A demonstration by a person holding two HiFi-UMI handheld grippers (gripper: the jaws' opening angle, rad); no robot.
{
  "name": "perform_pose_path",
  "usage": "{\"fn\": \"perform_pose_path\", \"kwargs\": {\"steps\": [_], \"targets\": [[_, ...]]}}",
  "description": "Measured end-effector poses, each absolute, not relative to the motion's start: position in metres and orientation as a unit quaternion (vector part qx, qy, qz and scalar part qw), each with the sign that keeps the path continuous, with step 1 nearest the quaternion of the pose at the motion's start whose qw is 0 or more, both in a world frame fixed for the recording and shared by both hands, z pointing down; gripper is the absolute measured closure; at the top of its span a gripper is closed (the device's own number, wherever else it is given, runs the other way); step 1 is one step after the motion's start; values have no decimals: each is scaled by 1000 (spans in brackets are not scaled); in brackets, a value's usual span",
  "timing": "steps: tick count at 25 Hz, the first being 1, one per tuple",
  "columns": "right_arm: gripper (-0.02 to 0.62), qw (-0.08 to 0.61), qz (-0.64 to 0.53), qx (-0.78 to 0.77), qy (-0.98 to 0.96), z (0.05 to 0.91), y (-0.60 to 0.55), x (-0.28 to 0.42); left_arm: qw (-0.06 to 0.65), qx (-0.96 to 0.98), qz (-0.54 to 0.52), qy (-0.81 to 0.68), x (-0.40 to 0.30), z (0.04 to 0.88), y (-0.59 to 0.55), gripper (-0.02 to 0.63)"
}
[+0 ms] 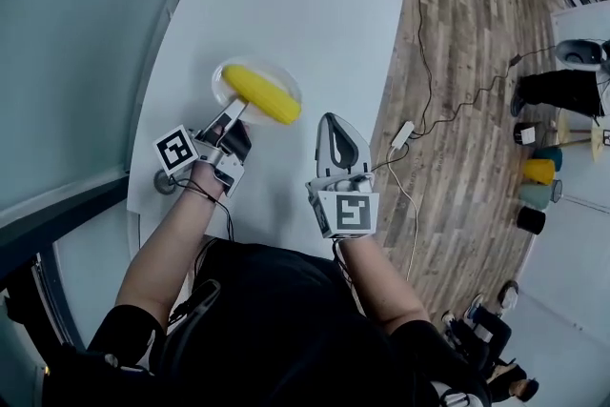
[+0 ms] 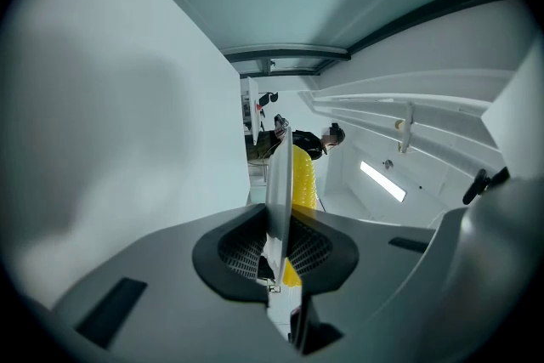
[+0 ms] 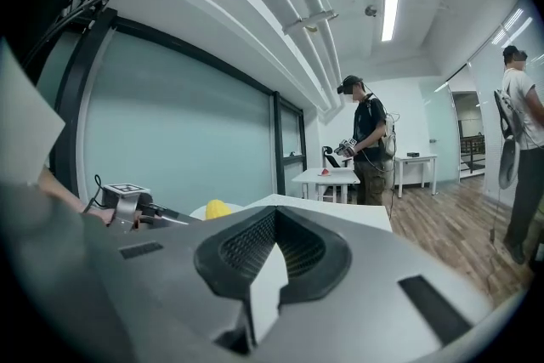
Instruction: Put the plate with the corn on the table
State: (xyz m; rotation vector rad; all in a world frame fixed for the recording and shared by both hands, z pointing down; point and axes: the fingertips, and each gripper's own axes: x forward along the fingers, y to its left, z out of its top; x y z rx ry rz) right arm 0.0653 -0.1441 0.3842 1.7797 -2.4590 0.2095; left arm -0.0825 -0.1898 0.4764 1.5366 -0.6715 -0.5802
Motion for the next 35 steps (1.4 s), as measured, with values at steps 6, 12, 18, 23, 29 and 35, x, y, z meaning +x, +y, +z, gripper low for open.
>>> {"fn": "perform_pose_path", "kwargs": {"steps": [6,12,18,23,29,35], "targets": [[592,71,75,584,-805,423,-192,74,620,676,-259,-303,-76,501,-246,566],[592,87,102,583,-802,456,-233,74,620,679,-242,-309,-63,522,-271,566],[592,95,123,583,-797,473,-256,75,636,661,-237,-321,-53,539,-293,566],[592,98,138,583,-794,475,-247,78,634,661,-189,-355,-48,534,-288,549],[592,99,139,587,-791,474,-236,79,629,647,-125,-412,-60,545,-268,540],[592,98,132,590,-791,466,-227,79,614,635,-14,-468,-75,560,-248,540]]}}
